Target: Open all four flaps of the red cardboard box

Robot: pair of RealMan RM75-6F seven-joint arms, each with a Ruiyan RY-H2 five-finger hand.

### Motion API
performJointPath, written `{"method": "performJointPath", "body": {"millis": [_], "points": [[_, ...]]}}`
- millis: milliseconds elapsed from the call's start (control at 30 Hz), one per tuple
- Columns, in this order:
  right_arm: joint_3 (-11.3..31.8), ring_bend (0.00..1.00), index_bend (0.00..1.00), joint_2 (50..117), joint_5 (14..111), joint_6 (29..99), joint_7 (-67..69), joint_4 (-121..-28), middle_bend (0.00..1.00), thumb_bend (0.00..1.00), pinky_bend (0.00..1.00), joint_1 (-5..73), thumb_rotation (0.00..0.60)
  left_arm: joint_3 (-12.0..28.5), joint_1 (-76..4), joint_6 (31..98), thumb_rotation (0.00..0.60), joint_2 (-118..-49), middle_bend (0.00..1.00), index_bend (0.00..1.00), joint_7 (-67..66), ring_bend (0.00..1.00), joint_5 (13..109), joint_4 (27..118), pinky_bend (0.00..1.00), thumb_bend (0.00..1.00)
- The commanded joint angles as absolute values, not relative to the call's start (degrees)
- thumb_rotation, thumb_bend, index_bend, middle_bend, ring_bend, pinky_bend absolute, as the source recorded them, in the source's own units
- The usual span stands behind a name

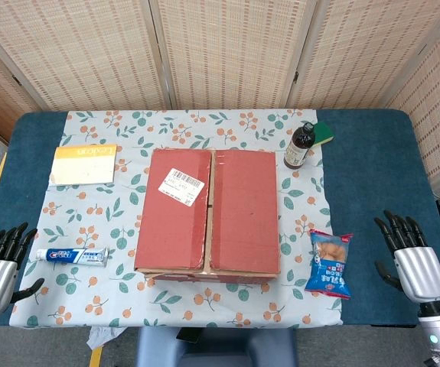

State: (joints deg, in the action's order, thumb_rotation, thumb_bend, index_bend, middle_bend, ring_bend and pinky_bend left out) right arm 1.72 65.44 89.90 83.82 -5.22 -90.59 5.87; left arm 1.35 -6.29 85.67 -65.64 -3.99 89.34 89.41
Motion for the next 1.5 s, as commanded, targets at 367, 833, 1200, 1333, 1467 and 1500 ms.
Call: {"method": "performJointPath", "body": {"millis": [367, 833, 1200, 1333, 1467, 1500], "points": [[0.74, 0.0, 0.0, 65.2, 94.72, 86.78, -5.23, -92.65, 0.0, 0.4, 0.0, 5.64, 0.6, 0.78, -8.0, 83.45, 0.6, -65.4, 0.0, 0.0, -1.84, 0.0, 90.72, 89.67, 0.06, 0.24], [-1.58, 0.0, 0.0, 60.46, 108.82, 78.77, -15.41, -112.57, 0.0, 0.4, 0.0, 12.42, 0.6, 0.07, -7.72, 84.38, 0.6, -64.51, 0.0, 0.0, 1.37, 0.0, 91.68, 88.98, 0.04, 0.28], [2.98, 0.0, 0.0, 68.36, 104.71, 68.06, -22.31, -116.86, 0.0, 0.4, 0.0, 19.41, 0.6, 1.15, -8.03, 83.02, 0.6, -64.16, 0.0, 0.0, 6.03, 0.0, 88.64, 86.95, 0.04, 0.36], [5.5, 0.0, 0.0, 72.34, 101.87, 65.48, -25.68, -115.37, 0.0, 0.4, 0.0, 21.86, 0.6, 1.03, -7.96, 83.36, 0.6, -64.04, 0.0, 0.0, 7.77, 0.0, 89.07, 86.21, 0.04, 0.36], [7.04, 0.0, 0.0, 76.23, 98.59, 62.8, -27.95, -113.84, 0.0, 0.4, 0.0, 24.17, 0.6, 0.81, -8.01, 83.25, 0.6, -64.11, 0.0, 0.0, 7.63, 0.0, 89.34, 85.72, 0.05, 0.36], [7.4, 0.0, 0.0, 77.26, 97.94, 62.2, -28.44, -113.44, 0.0, 0.4, 0.0, 24.86, 0.6, 0.77, -7.96, 83.4, 0.6, -64.04, 0.0, 0.0, 8.06, 0.0, 89.44, 85.65, 0.05, 0.36]]}}
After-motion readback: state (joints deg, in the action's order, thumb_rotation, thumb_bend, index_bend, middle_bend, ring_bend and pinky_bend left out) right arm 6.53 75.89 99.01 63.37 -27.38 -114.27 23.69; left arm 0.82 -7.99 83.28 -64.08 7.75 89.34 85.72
